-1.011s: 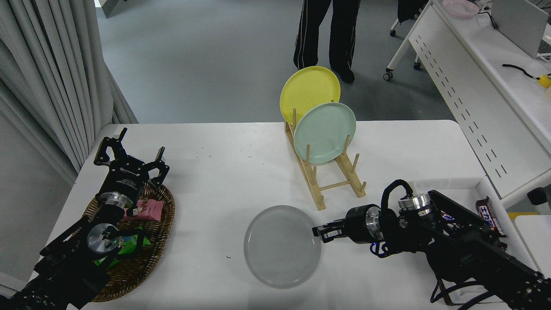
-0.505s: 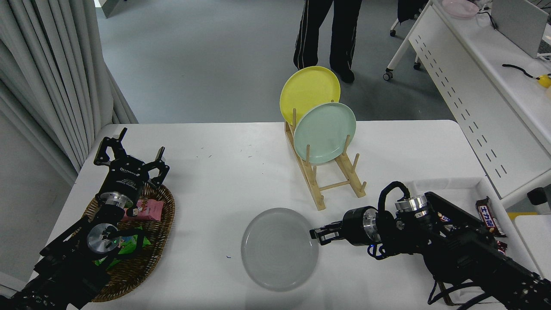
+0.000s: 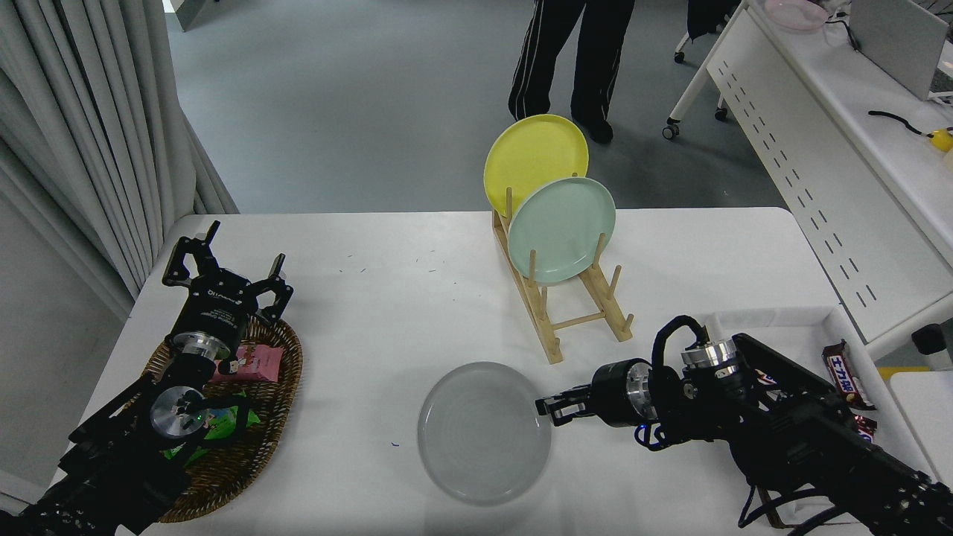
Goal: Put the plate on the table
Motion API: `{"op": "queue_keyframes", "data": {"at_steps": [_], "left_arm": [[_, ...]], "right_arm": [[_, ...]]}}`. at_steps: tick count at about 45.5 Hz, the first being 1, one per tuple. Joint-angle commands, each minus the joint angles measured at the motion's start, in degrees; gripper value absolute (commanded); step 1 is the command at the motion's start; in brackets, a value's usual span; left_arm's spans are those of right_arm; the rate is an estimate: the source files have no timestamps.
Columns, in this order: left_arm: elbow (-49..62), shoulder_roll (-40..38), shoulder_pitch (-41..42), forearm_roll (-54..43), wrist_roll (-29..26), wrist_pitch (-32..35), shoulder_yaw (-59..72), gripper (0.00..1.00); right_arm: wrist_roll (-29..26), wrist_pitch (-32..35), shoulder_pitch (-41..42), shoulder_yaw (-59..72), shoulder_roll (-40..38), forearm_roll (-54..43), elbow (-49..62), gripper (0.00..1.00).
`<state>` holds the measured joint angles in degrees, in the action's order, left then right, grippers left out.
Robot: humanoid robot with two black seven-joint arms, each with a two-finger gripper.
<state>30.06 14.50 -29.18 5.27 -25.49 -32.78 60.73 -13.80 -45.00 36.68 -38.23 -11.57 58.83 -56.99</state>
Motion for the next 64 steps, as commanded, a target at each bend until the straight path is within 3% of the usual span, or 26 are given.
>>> {"op": "queue_keyframes", "data": {"at_steps": [1, 40, 41, 42, 43, 44, 64], "left_arm": [[0.0, 0.0, 0.0, 0.0, 0.0, 0.0, 0.0, 1.00], [0.0, 0.0, 0.0, 0.0, 0.0, 0.0, 0.0, 1.00], [0.0, 0.0, 0.0, 0.0, 0.0, 0.0, 0.0, 1.00], [0.0, 0.0, 0.0, 0.0, 0.0, 0.0, 0.0, 1.00], [0.0, 0.0, 0.0, 0.0, 0.0, 0.0, 0.0, 1.00], [0.0, 0.0, 0.0, 0.0, 0.0, 0.0, 0.0, 1.00], [0.0, 0.0, 0.0, 0.0, 0.0, 0.0, 0.0, 1.00]], "right_arm": [[0.0, 0.0, 0.0, 0.0, 0.2, -0.1, 0.4, 0.00], [-0.1, 0.0, 0.1, 1.6, 1.4, 0.1, 2.6, 0.00], [-0.1, 0.0, 0.1, 1.6, 1.4, 0.3, 2.6, 0.12], [0.0, 0.0, 0.1, 1.5, 1.4, 0.5, 2.6, 0.31], [0.0, 0.0, 0.1, 1.3, 1.4, 0.7, 2.6, 0.59], [0.0, 0.0, 0.1, 1.0, 1.5, 0.8, 2.6, 1.00], [-0.1, 0.0, 2.2, 1.3, 1.3, 1.0, 0.0, 1.00]]}}
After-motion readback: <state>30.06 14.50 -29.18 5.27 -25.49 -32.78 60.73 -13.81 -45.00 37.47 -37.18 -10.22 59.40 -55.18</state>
